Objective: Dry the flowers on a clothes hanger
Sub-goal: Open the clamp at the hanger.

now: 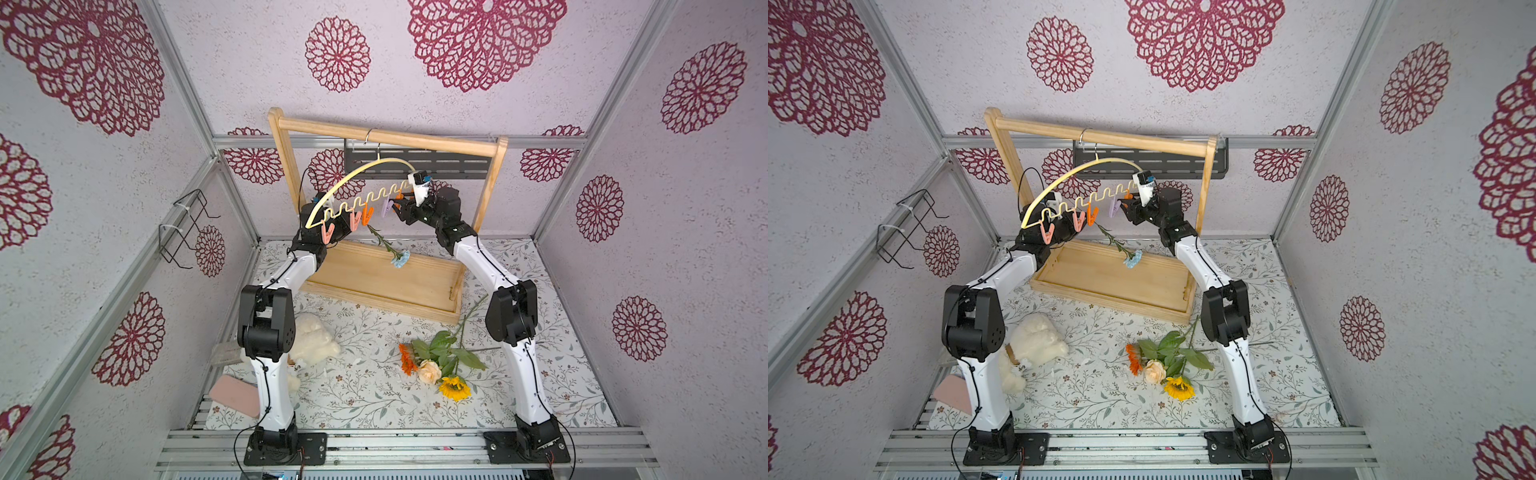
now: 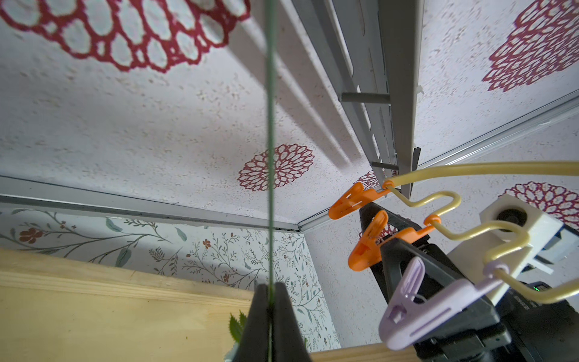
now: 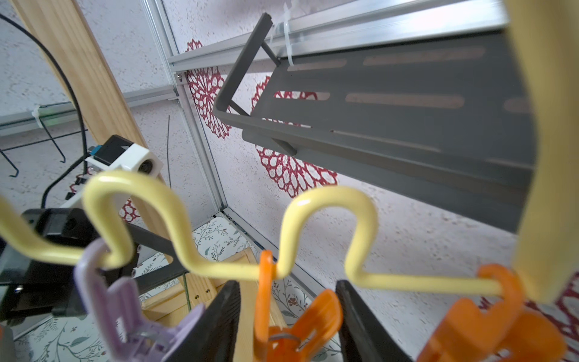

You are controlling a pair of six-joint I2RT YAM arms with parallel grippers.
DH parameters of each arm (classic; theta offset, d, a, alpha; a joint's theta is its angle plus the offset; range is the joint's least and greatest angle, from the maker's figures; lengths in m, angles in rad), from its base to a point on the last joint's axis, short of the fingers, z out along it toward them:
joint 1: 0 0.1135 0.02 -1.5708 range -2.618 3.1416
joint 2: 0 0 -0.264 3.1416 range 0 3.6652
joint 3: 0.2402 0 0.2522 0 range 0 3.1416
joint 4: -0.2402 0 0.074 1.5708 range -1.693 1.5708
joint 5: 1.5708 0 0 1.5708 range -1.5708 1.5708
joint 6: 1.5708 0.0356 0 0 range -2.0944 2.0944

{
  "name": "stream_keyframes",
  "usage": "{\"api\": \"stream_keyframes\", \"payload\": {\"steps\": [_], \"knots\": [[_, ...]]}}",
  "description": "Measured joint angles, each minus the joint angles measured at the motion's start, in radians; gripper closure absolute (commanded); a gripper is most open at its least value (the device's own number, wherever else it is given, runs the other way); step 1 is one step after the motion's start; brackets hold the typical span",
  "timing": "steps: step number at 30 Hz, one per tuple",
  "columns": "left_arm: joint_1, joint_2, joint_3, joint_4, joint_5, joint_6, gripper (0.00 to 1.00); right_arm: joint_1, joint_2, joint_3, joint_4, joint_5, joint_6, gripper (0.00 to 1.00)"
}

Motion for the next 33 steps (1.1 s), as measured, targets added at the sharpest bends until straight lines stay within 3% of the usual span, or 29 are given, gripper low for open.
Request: {"api": "stream_keyframes", "payload": {"steps": [8,14,26,33], "knots": [[-0.003,0.015,0.009,0.002,0.005,-0.020,1.00,0.000,-0.004,0.000,-0.008,0.000,-0.007,0.50],[-0.008,0.017,0.009,0.002,0.005,-0.028,1.00,0.000,-0.011,0.000,-0.028,0.002,-0.014,0.43],[-0.013,0.022,0.034,0.002,0.006,-0.032,1.00,-0.009,-0.032,0.000,-0.056,0.003,-0.024,0.59],[-0.013,0.033,0.051,0.009,0.012,-0.043,1.00,-0.024,-0.034,0.000,-0.062,0.001,-0.025,0.59]]}}
